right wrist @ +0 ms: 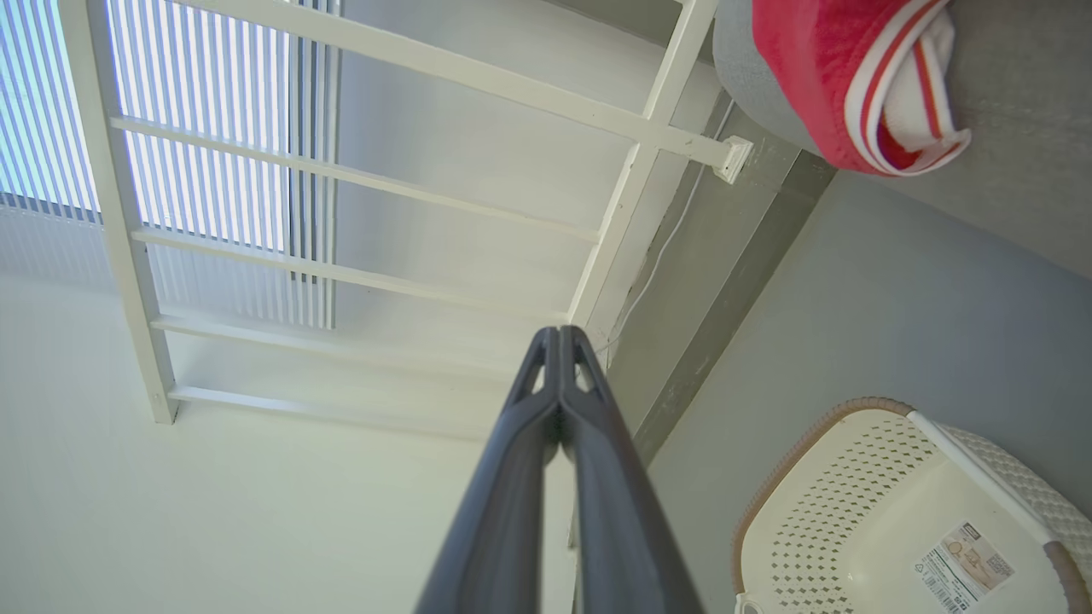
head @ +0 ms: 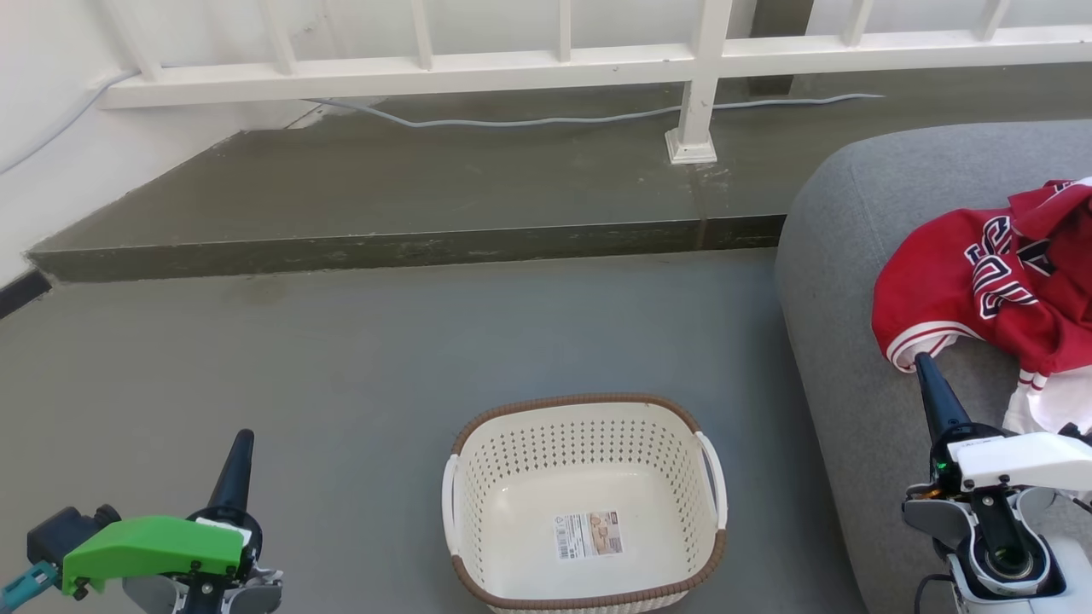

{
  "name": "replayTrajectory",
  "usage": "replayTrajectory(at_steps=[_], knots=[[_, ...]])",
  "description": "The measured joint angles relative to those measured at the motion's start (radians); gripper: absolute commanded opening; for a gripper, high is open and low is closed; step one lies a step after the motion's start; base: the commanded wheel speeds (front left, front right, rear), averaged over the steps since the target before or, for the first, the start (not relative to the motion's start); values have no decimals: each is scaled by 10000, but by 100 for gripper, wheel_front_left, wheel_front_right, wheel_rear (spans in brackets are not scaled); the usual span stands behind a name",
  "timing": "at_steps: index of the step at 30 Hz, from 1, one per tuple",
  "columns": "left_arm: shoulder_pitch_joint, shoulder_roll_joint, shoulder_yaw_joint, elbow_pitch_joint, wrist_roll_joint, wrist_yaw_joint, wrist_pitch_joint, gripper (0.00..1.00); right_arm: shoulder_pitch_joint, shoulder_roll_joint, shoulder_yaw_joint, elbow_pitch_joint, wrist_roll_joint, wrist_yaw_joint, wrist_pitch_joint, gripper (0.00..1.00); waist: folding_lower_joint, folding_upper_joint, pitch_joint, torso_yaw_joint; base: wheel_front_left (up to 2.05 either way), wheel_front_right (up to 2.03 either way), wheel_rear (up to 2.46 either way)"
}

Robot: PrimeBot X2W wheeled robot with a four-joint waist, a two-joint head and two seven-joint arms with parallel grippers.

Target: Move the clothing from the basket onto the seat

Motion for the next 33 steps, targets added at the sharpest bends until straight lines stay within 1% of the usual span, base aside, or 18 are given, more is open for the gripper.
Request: replayTrajectory(at_steps=[18, 20, 24, 33], knots=[[-268, -169, 558, 479, -2111, -435, 349, 0, -177, 174, -568, 102, 2297, 268, 562, 0, 0, 0, 4, 97, 0, 0, 0], [-278, -184, 602, 529, -2370, -500, 364, 0, -178, 209, -625, 115, 2591, 345, 617, 0, 0, 0, 5, 108, 0, 0, 0], [-325, -205, 744, 598, -2832, -593, 439, 0, -186, 249, -731, 146, 3101, 351, 738, 0, 0, 0, 6, 129, 0, 0, 0], [-419, -213, 805, 646, -3020, -639, 451, 0, -209, 255, -773, 151, 3225, 393, 738, 0, 0, 0, 5, 131, 0, 0, 0]])
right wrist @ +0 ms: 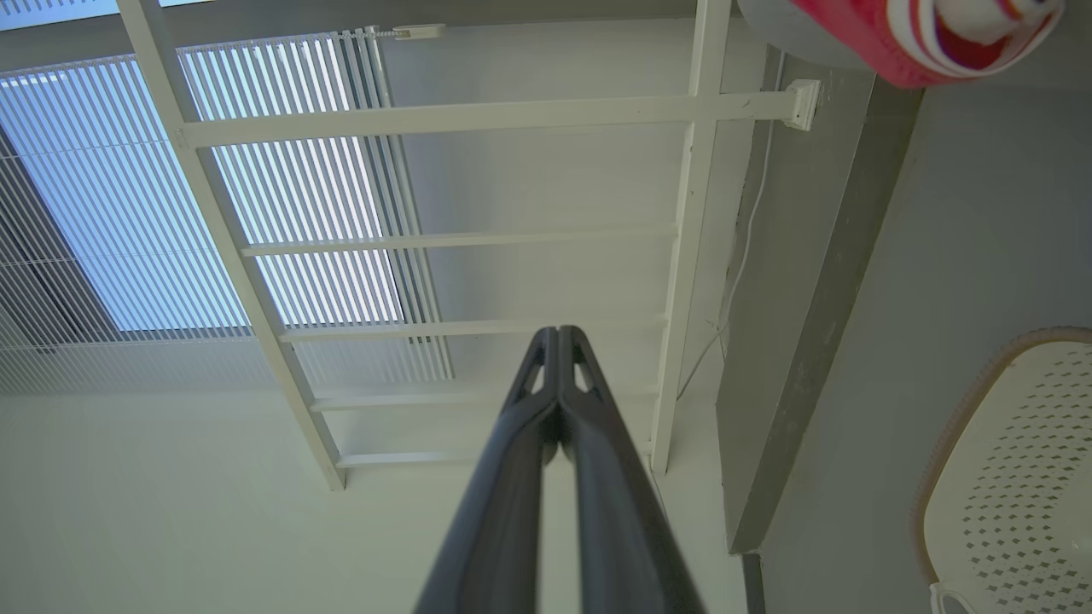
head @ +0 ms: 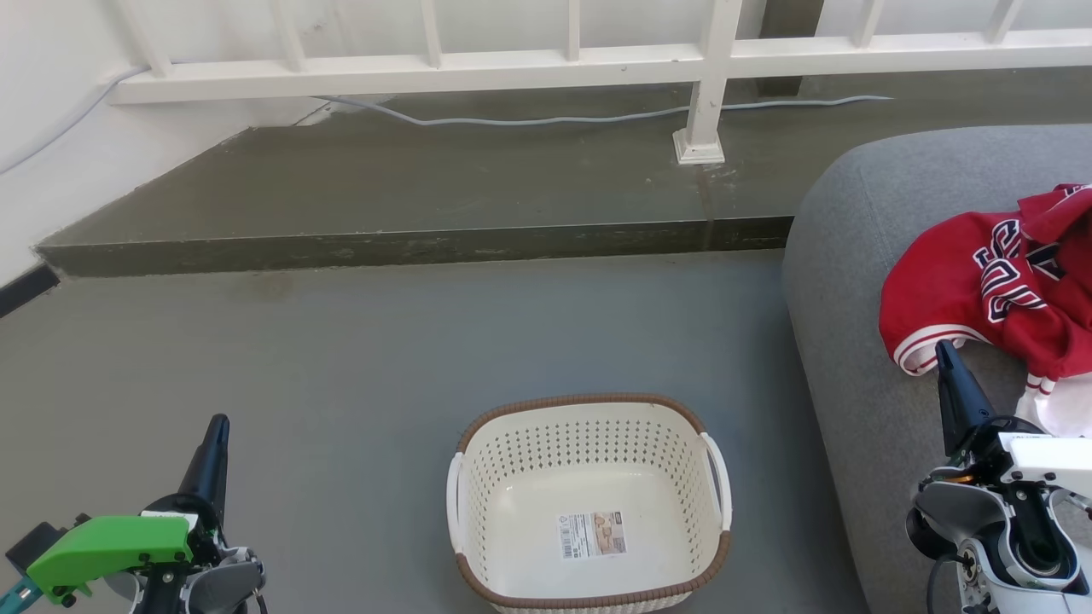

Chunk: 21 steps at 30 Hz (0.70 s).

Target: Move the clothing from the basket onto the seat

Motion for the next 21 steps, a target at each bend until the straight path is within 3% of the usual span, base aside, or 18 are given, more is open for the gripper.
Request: replayTrajectory(at_steps=[21], knots=[[-13, -2, 12, 121, 0, -2, 2, 0, -3, 2, 0, 0, 8, 38, -2, 0, 0, 0, -2, 1, 0, 0, 0]])
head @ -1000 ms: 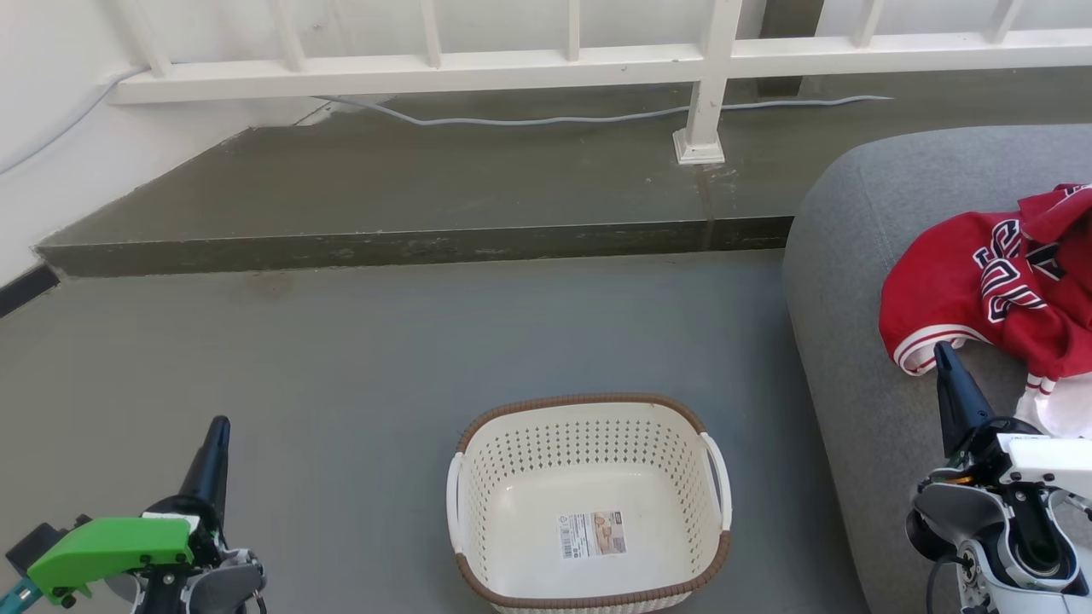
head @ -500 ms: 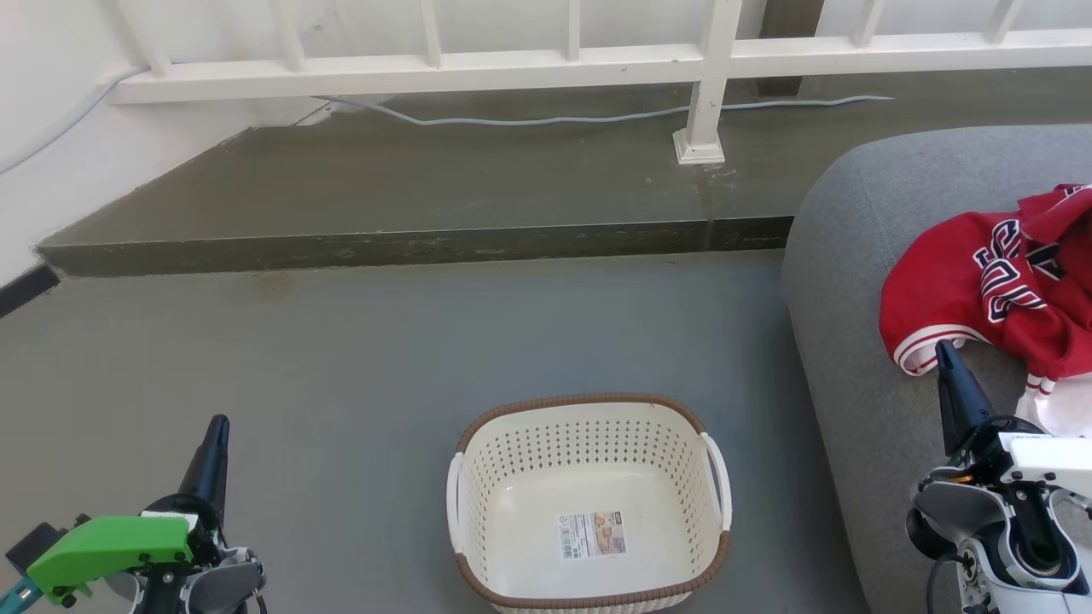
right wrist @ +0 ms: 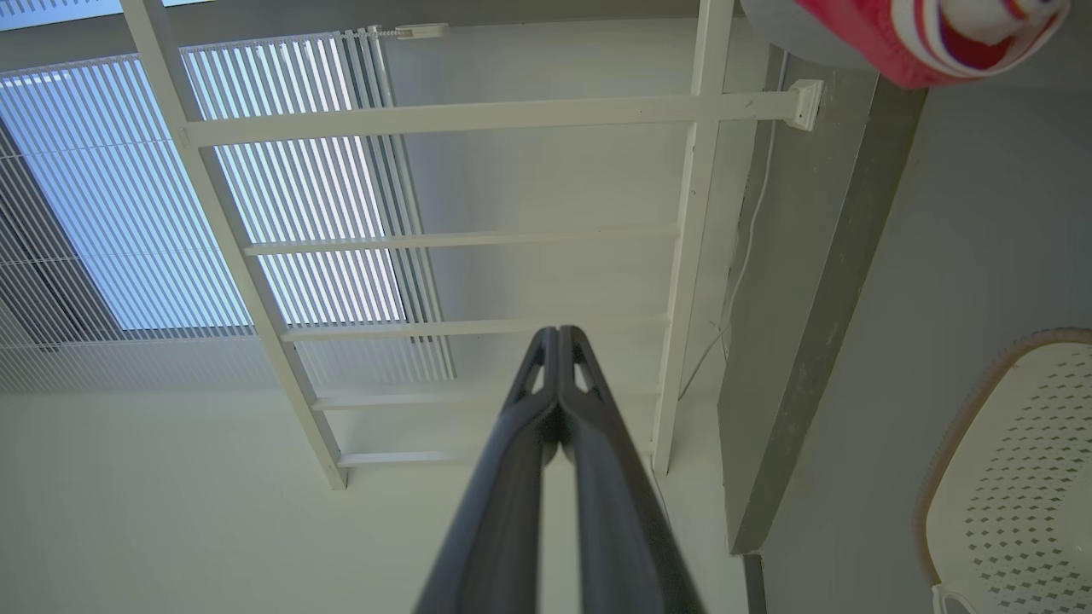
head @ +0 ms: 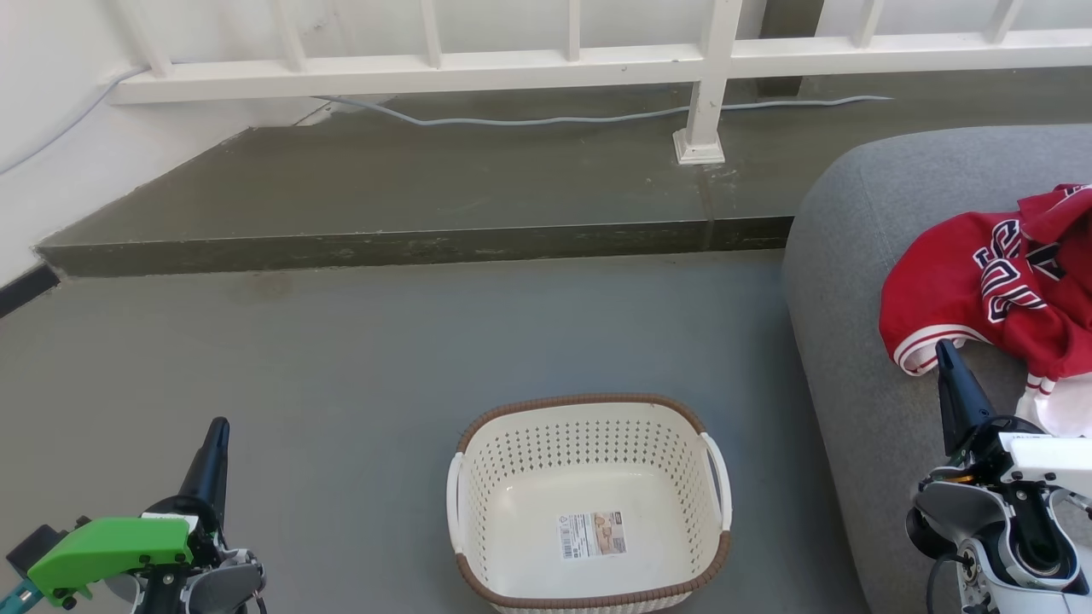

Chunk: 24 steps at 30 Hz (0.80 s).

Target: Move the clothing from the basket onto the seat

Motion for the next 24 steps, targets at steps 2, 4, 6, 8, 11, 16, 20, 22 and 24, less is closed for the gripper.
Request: replayTrajectory(at_steps=[2, 4, 6, 8, 11, 16, 20, 22, 24], knots=[[0, 0, 0, 12, 0, 0, 0, 0, 0, 0, 0, 0, 0, 0, 0, 0, 0, 0, 0, 0, 0, 0, 0], [-1, -2, 2, 17, 0, 0, 0, 0, 0, 0, 0, 0, 0, 0, 0, 0, 0, 0, 0, 0, 0, 0, 0], [-1, -2, 2, 23, 0, -2, 0, 0, 0, 0, 0, 0, 0, 0, 0, 0, 0, 0, 0, 0, 0, 0, 0], [-1, -2, 4, 29, 0, -2, 65, 0, 0, 0, 0, 0, 0, 0, 0, 0, 0, 0, 0, 0, 0, 0, 0], [-2, -4, 6, 35, 0, -12, 71, 0, 0, 2, 0, 0, 0, 0, 0, 0, 0, 0, -1, 0, 0, 0, 0], [-3, -4, 6, 48, 0, -12, 71, 0, 0, 2, 0, -2, 0, 0, 0, 0, 0, 0, -1, 0, 0, 0, 0], [-4, -4, 6, 56, 0, -12, 71, 0, 0, 2, 0, -2, 2, 0, 0, 0, 0, 0, -1, 0, 0, 0, 0], [-5, -4, 8, 58, 0, -12, 71, 0, 0, 2, 0, -2, 2, 0, 0, 0, 0, 0, -1, 1, 0, 0, 0], [-5, -6, 8, 59, 0, -12, 71, 0, 0, 2, 0, -2, 2, 0, 0, 0, 0, 0, -1, 1, 0, 0, 0]])
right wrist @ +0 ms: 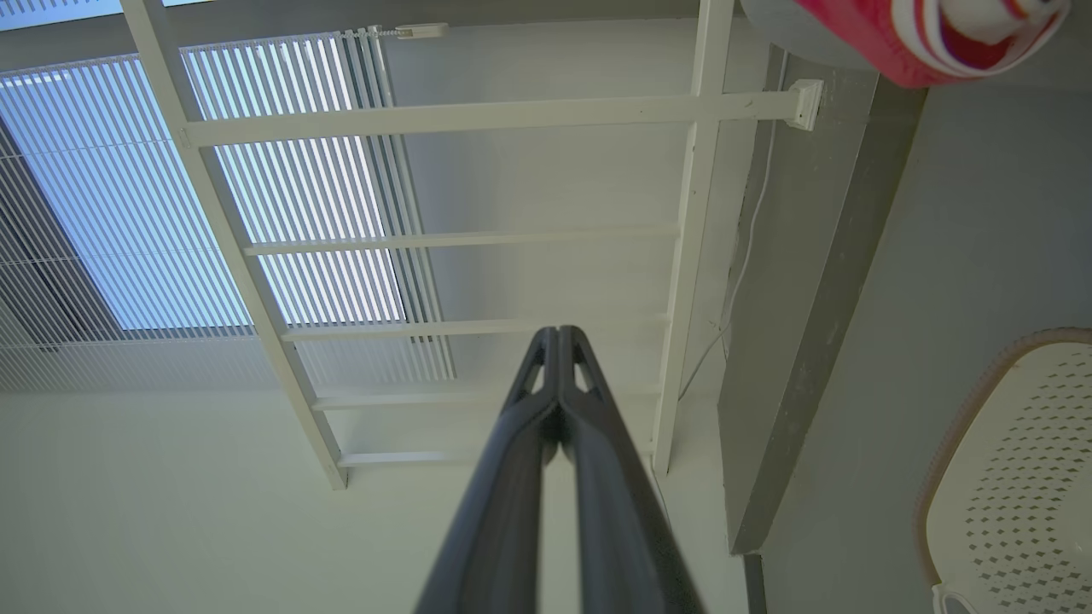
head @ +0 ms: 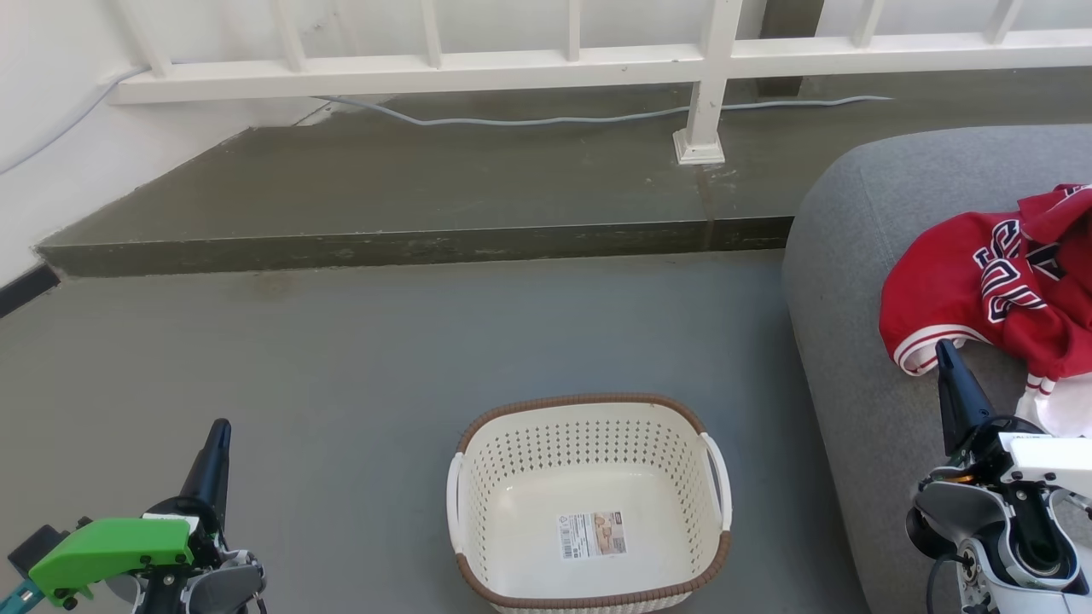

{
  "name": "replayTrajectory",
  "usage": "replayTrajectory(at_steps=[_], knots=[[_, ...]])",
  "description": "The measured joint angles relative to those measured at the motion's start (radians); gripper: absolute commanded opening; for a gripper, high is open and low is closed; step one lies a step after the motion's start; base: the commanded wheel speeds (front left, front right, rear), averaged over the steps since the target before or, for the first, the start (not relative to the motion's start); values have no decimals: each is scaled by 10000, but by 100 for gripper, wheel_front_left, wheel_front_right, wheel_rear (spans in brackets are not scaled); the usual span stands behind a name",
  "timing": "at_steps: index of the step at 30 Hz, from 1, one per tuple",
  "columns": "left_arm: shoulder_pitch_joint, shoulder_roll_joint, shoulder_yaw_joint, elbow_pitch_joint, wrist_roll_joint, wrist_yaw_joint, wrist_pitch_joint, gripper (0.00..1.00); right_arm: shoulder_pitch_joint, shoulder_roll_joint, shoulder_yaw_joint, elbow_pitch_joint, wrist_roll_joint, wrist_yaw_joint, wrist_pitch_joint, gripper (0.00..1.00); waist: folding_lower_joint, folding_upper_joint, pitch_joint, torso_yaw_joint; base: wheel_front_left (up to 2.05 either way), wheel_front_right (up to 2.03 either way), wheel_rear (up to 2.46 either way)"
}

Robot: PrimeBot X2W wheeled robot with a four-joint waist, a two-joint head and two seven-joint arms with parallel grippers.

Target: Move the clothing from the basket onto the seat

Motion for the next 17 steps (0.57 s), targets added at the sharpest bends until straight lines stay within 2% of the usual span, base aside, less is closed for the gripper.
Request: replayTrajectory(at_steps=[17], knots=[[-11, -2, 10, 12, 0, -2, 0, 0, 0, 0, 0, 0, 0, 0, 0, 0, 0, 0, 0, 0, 0, 0, 0]])
